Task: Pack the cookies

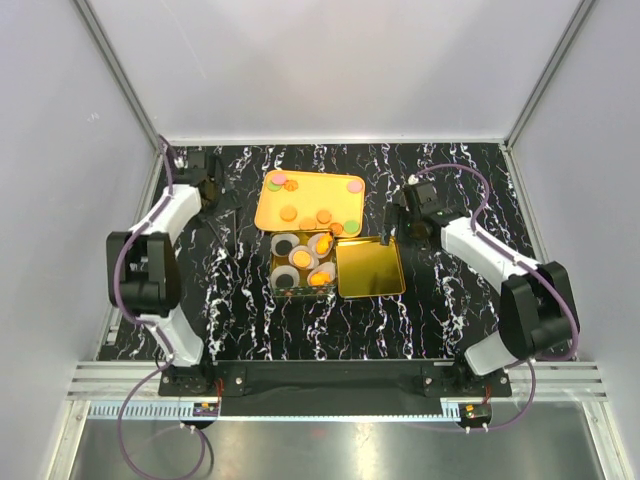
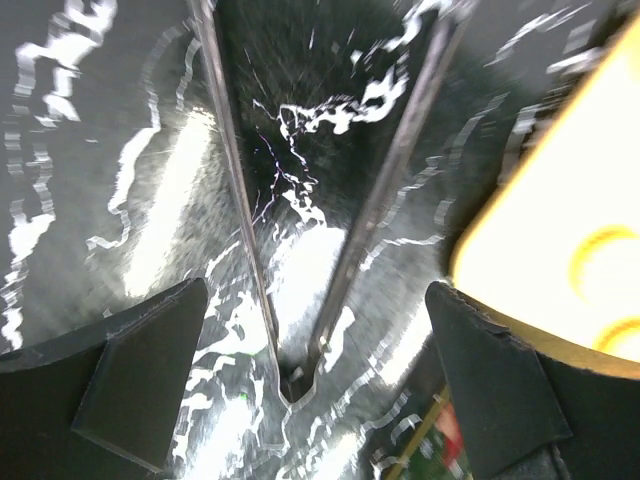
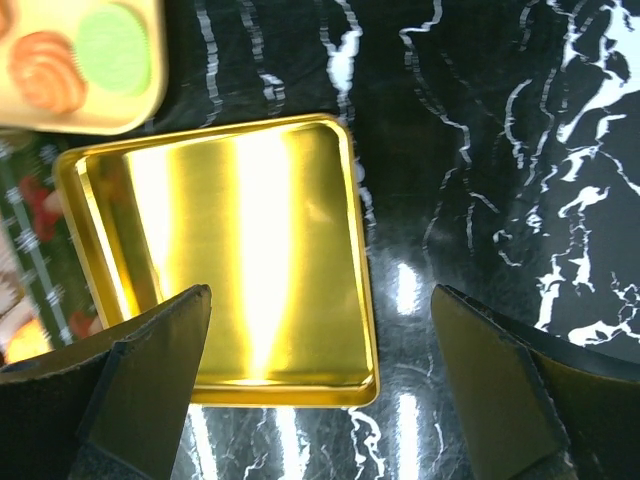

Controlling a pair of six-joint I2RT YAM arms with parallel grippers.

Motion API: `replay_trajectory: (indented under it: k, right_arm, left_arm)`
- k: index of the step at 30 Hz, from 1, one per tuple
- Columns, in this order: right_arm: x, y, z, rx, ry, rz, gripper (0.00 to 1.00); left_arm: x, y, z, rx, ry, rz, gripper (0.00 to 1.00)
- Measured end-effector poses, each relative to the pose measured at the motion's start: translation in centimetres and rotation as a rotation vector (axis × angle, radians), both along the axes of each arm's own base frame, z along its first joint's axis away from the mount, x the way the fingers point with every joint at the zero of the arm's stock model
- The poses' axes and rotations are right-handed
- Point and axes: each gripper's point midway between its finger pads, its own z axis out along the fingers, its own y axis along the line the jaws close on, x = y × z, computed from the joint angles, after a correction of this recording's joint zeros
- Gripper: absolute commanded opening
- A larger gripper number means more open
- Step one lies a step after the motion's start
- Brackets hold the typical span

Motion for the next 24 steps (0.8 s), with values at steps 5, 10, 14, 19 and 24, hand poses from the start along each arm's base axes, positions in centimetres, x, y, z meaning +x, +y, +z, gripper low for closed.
replay_trajectory:
  k: [5, 10, 14, 19, 24]
  right_arm:
    - [0.4, -1.1, -1.4, -0.012, 0.039, -0.035, 0.90]
    - [0.6, -0.8, -2.3, 0.004, 0.051, -0.038, 0.80]
    - [0.2, -0.9, -4.2, 0.003, 0.076, -0.050, 0.74]
    - [-1.1, -1.3, -7.4, -0.015, 0.145, -0.066, 0.65]
    - [-0.2, -0.9, -7.4, 0.008, 0.116, -0.083, 0.35]
  left_arm:
    - [-0.1, -0.2, 6.0, -0.005, -0.157, 0.006, 0.97]
    - [-1.2, -3.1, 11.8, -0.019, -0.311, -0.073, 0.94]
    - [-3.4, -7.7, 15.4, -0.074, -0.416, -0.217, 0.93]
    - [-7.3, -13.5, 17.2, -0.157, -0.468, -0.413, 0.93]
    - [-10.5, -17.5, 16.3, -0.284, -0.480, -0.567, 0.89]
